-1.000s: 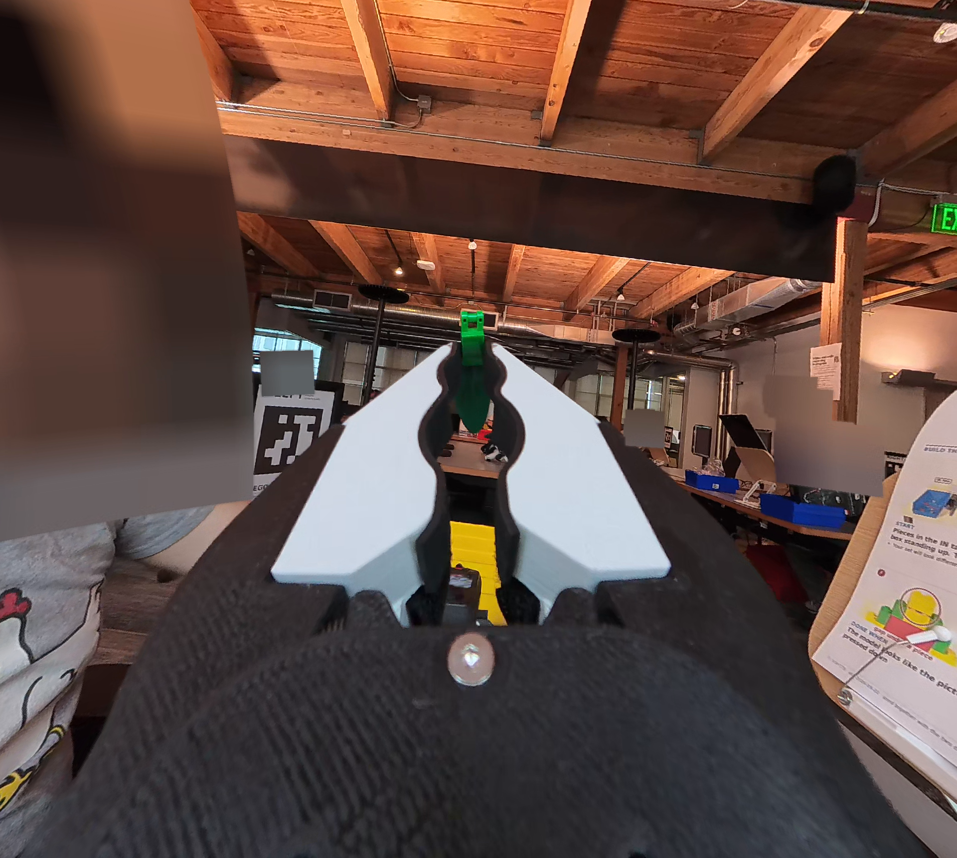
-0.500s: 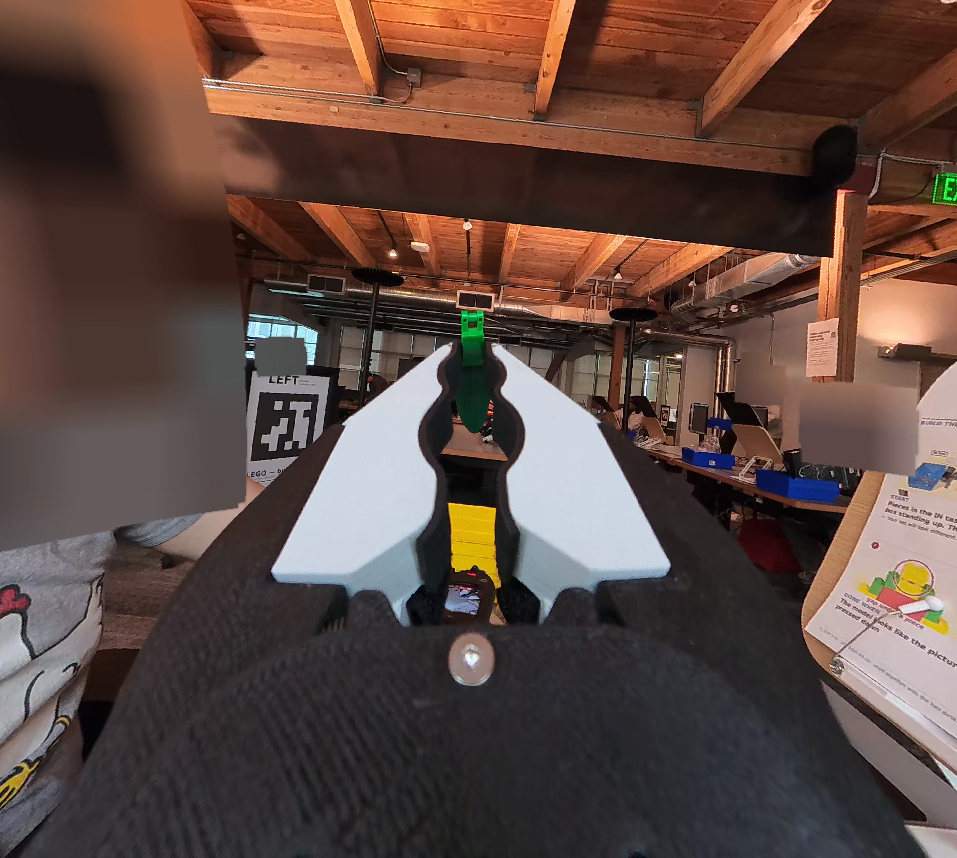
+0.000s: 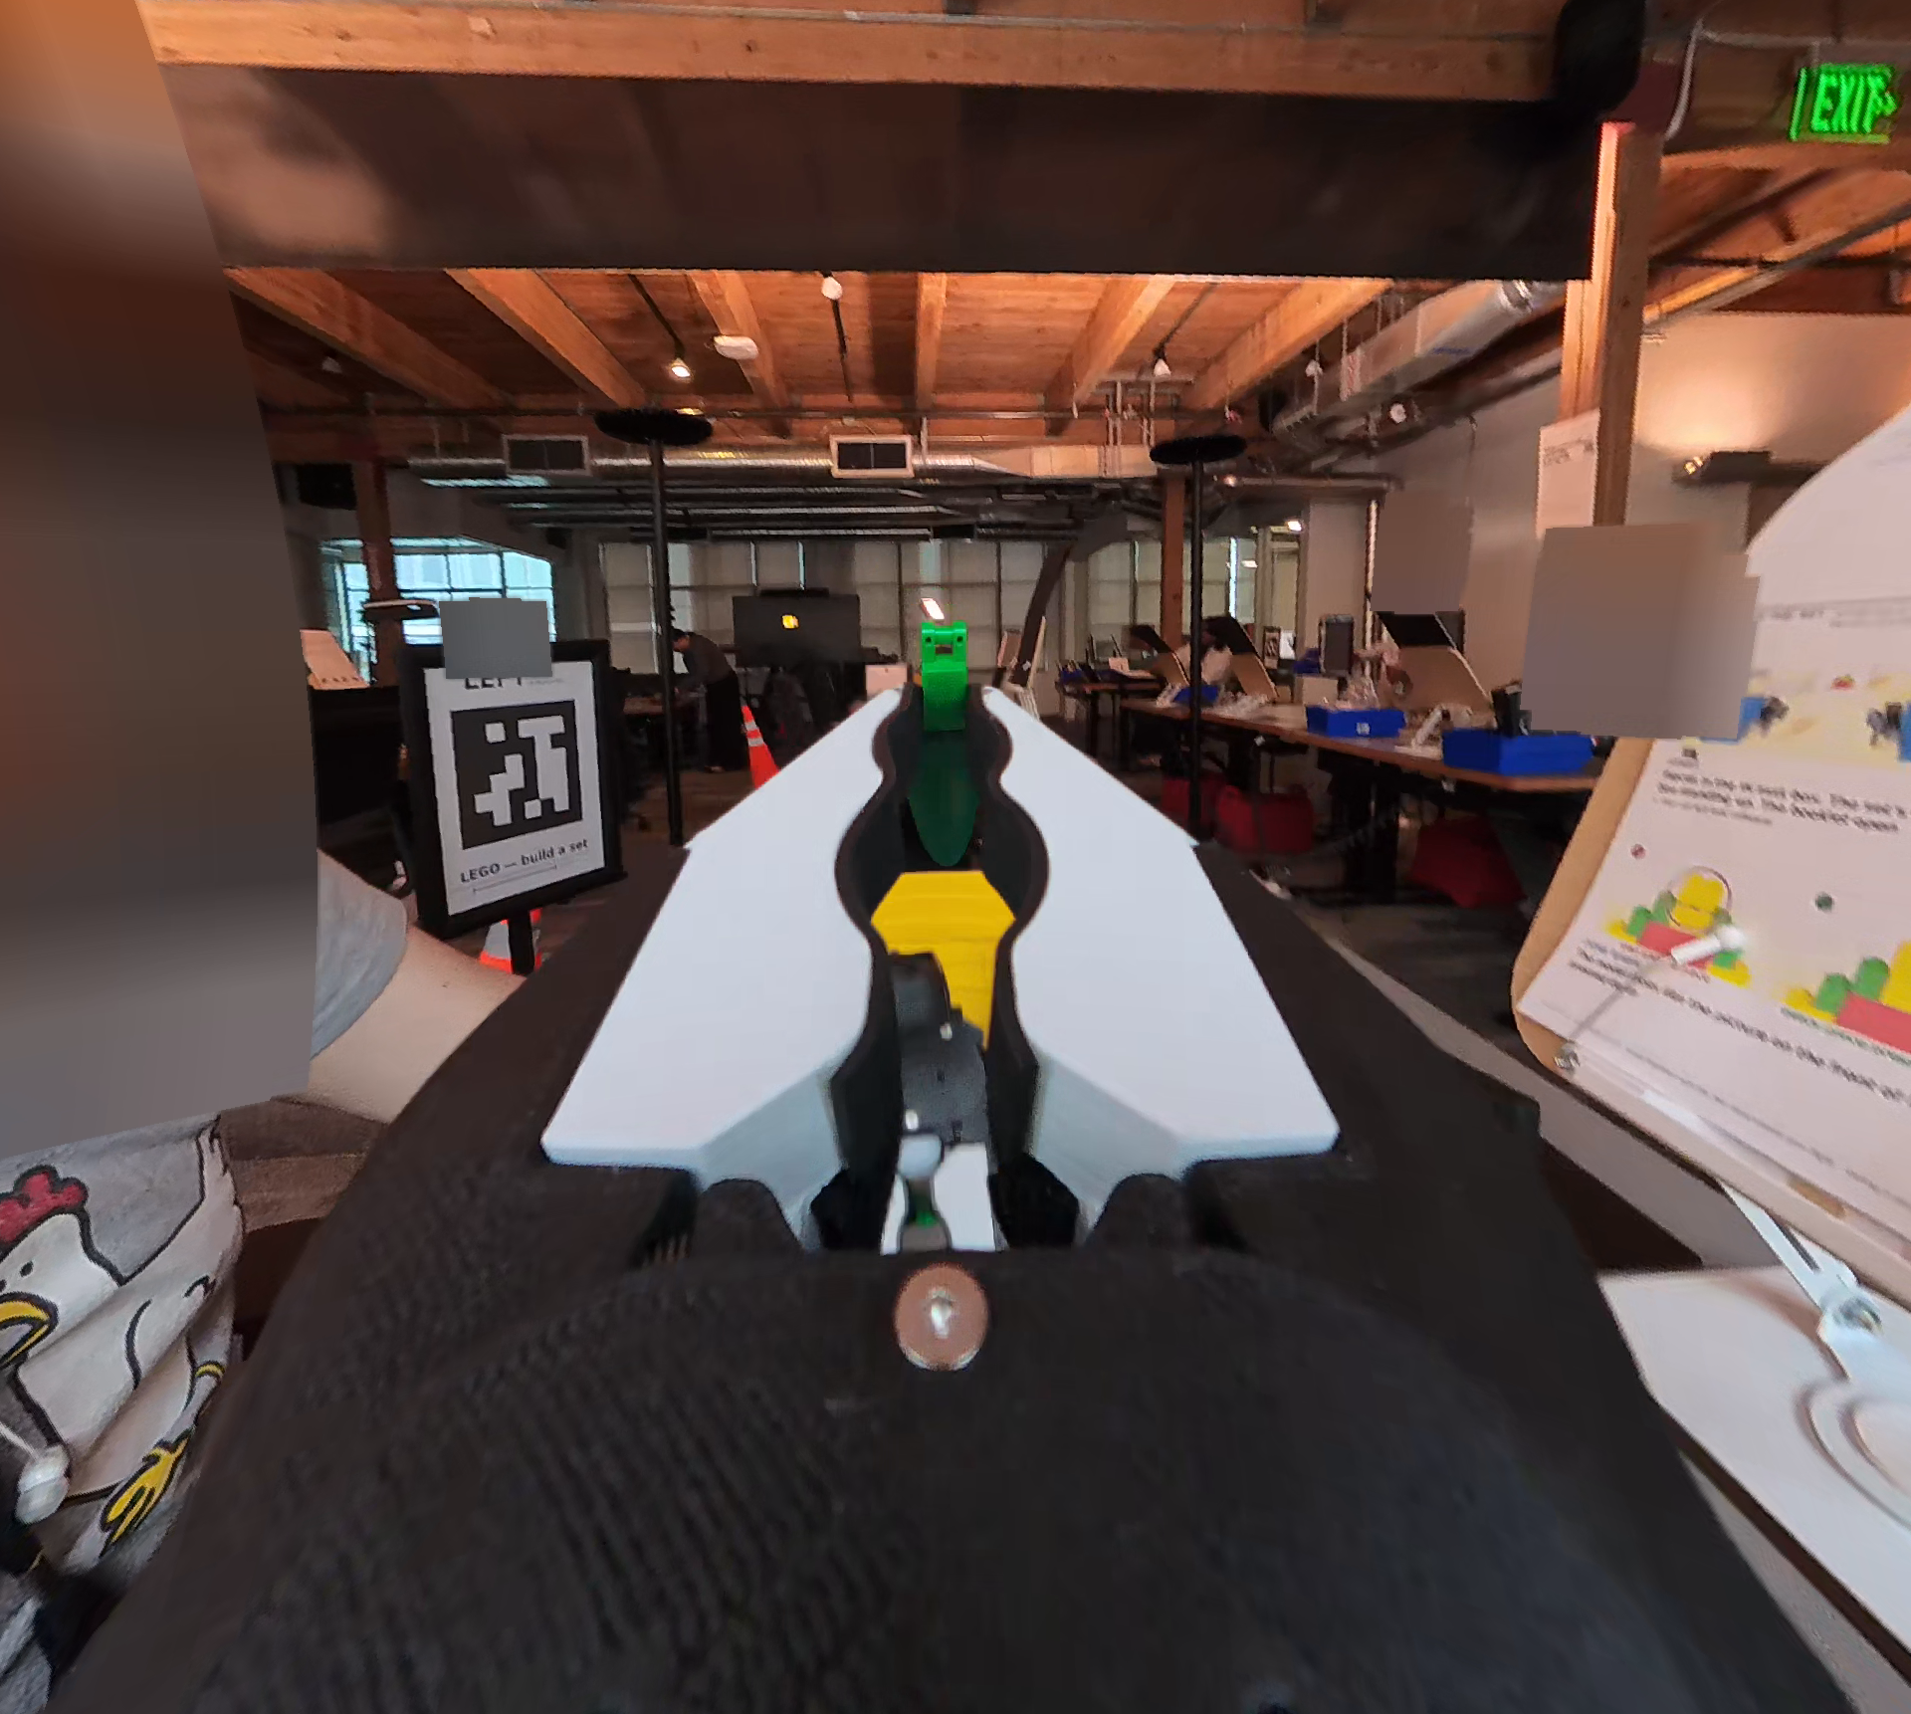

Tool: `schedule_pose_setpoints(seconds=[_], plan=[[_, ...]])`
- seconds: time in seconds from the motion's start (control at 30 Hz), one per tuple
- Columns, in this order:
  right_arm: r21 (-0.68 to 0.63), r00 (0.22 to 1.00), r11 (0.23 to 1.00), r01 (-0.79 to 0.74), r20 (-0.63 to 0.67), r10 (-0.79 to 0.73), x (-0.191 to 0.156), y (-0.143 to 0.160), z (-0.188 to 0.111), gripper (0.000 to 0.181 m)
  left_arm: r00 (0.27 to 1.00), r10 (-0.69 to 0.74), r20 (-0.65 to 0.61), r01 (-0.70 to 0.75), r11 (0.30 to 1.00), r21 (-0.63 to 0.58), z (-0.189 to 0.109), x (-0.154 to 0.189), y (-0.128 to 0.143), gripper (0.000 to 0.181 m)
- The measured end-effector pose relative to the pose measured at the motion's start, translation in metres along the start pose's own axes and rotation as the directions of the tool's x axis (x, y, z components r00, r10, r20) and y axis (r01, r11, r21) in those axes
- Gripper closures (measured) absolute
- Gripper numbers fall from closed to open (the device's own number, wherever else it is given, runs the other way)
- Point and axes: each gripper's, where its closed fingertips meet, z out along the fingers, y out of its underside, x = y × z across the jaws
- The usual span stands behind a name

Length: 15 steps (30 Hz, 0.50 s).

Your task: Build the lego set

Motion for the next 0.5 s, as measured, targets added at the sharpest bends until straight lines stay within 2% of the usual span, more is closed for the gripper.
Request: schedule_pose_setpoints(seconds=[0.03,0.13,0.23,0.3,0.4,0.5], plan=[[-0.018,1.000,1.000,-0.005,-0.015,0.004,0.003,0.003,-0.001,0.175,1.000,-0.016,0.005,0.015,0.998,0.053,-0.006,-0.001,-0.007,0.176],[-0.079,0.999,0.997,-0.008,-0.051,0.004,0.009,0.012,-0.003,0.176,0.998,-0.066,0.024,0.060,0.980,0.189,-0.023,-0.006,-0.022,0.176],[-0.144,0.996,0.989,-0.035,-0.083,0.023,0.014,0.021,-0.008,0.176,0.993,-0.088,0.081,0.067,0.972,0.227,-0.040,-0.016,-0.026,0.176],[-0.142,0.994,0.986,-0.086,-0.085,0.075,0.016,0.020,-0.010,0.176,0.988,-0.047,0.147,0.008,0.967,0.255,-0.056,-0.022,-0.035,0.176],[-0.121,0.982,0.978,-0.172,-0.105,0.160,0.024,0.023,-0.013,0.176,0.949,0.046,0.311,-0.137,0.951,0.278,-0.090,-0.038,-0.057,0.176],[-0.152,0.958,0.948,-0.278,-0.110,0.263,0.030,0.036,-0.012,0.176,0.927,0.030,0.374,-0.178,0.912,0.370,-0.127,-0.046,-0.092,0.176]])
